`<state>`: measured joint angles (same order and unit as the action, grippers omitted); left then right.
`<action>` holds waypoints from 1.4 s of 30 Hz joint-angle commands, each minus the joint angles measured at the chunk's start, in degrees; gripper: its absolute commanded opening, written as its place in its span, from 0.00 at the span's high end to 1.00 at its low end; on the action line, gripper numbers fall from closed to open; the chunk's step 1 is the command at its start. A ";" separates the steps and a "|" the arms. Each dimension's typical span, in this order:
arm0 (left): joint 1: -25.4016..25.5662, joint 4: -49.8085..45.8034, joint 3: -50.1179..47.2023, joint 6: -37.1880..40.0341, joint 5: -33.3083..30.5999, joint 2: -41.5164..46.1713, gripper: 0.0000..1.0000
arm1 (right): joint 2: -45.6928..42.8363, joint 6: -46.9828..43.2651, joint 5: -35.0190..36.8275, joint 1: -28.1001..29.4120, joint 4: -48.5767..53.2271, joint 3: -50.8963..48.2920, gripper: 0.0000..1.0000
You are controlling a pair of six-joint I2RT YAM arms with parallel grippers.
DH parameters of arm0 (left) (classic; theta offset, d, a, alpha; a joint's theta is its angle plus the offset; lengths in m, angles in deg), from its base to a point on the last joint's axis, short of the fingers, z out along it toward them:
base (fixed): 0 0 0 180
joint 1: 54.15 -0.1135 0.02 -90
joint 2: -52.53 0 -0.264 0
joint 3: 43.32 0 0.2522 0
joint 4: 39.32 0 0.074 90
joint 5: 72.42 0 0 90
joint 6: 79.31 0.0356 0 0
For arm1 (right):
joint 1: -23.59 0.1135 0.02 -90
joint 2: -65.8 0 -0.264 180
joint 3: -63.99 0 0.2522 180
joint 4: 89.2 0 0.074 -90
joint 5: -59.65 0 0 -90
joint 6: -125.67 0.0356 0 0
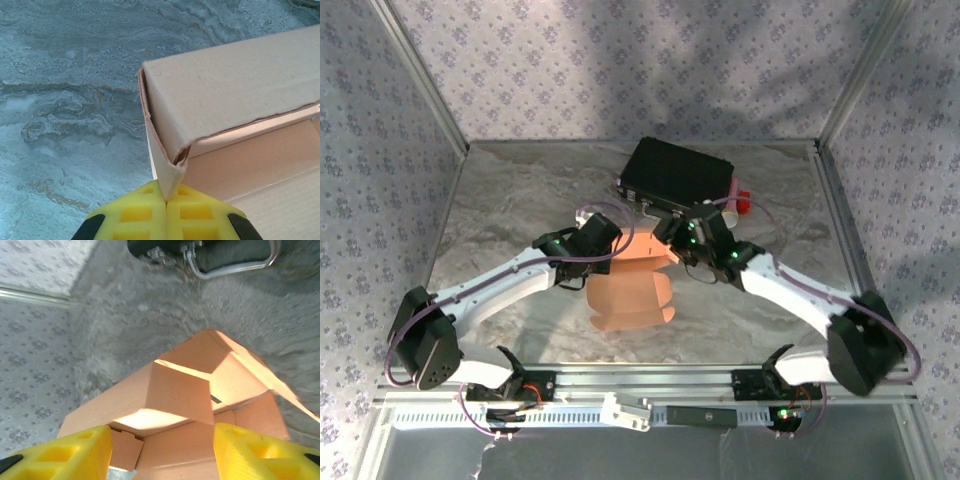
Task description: Fold the paper box
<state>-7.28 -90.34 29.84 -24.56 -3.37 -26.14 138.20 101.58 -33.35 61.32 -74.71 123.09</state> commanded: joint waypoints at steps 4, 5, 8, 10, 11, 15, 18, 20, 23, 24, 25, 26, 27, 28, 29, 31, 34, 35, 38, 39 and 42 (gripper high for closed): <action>-0.20 0.99 -0.43 -0.35 -0.04 1.51 1.00 | -9.73 -3.26 7.74 3.55 -2.92 -12.42 0.43; -0.19 1.03 -0.34 -0.29 0.15 1.38 1.00 | -9.50 -3.65 8.07 4.41 -3.27 -13.32 0.43; -0.19 0.81 0.16 -0.07 0.38 1.11 1.00 | -7.63 -3.50 7.44 5.16 -6.11 -14.88 0.44; -0.15 0.63 0.31 0.02 0.33 1.13 1.00 | -5.69 -3.70 7.25 5.37 -6.70 -13.97 0.45; -0.20 0.55 0.31 0.03 0.30 1.20 1.00 | -4.57 -4.07 7.14 5.52 -6.71 -13.21 0.45; -0.19 0.41 0.35 0.00 0.42 1.77 1.00 | 0.90 -4.86 6.22 5.68 -9.49 -11.55 0.47; -0.20 0.17 0.35 0.04 0.48 1.95 1.00 | 3.98 -5.07 5.19 5.56 -10.63 -10.01 0.49; -0.15 -0.03 0.45 0.10 0.52 2.20 1.00 | 5.08 -5.01 4.82 5.65 -10.66 -9.08 0.49; -0.13 -0.01 0.55 0.11 0.56 2.38 1.00 | 5.65 -5.16 5.16 5.86 -10.45 -8.40 0.50; -0.19 0.05 0.62 0.03 0.58 2.38 1.00 | 5.79 -5.62 5.10 5.78 -10.45 -8.11 0.51; -0.16 0.08 0.63 0.00 0.79 2.30 1.00 | 6.03 -5.85 4.97 5.73 -10.11 -7.66 0.52; -0.20 0.10 0.65 0.00 0.84 2.30 1.00 | 6.21 -6.17 4.77 5.69 -9.96 -7.31 0.53; -0.18 0.21 0.73 -0.05 0.92 2.28 1.00 | 6.37 -6.44 4.47 5.72 -10.20 -7.07 0.54; -0.13 0.24 0.79 -0.08 1.00 2.21 1.00 | 6.47 -6.49 4.24 5.72 -10.31 -6.92 0.54; -0.20 0.20 0.87 -0.09 1.09 2.24 1.00 | 6.74 -6.34 3.95 5.75 -10.29 -6.76 0.55; -0.16 0.24 0.98 0.00 1.07 2.12 1.00 | 7.35 -6.05 3.30 5.86 -10.58 -6.67 0.55; -0.20 0.15 1.24 0.11 1.11 2.04 1.00 | 6.93 -5.71 4.08 6.10 -10.75 -7.66 0.58; -0.15 0.09 1.33 0.09 1.23 2.07 1.00 | 5.76 -5.64 5.12 6.28 -11.02 -8.60 0.58; -0.15 -0.07 1.28 0.18 1.08 2.03 1.00 | 0.29 -6.03 8.73 7.06 -10.06 -10.93 0.55; -0.19 -0.03 1.29 0.18 0.97 2.06 1.00 | -1.38 -6.14 9.92 7.24 -8.65 -11.26 0.53; -0.18 0.17 1.31 0.20 1.08 2.01 1.00 | -2.80 -6.24 10.44 7.20 -7.40 -12.41 0.48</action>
<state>-7.28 -90.21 29.64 -24.52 -2.54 -25.55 136.83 96.08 -26.03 68.27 -83.91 111.71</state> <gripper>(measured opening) 0.046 0.512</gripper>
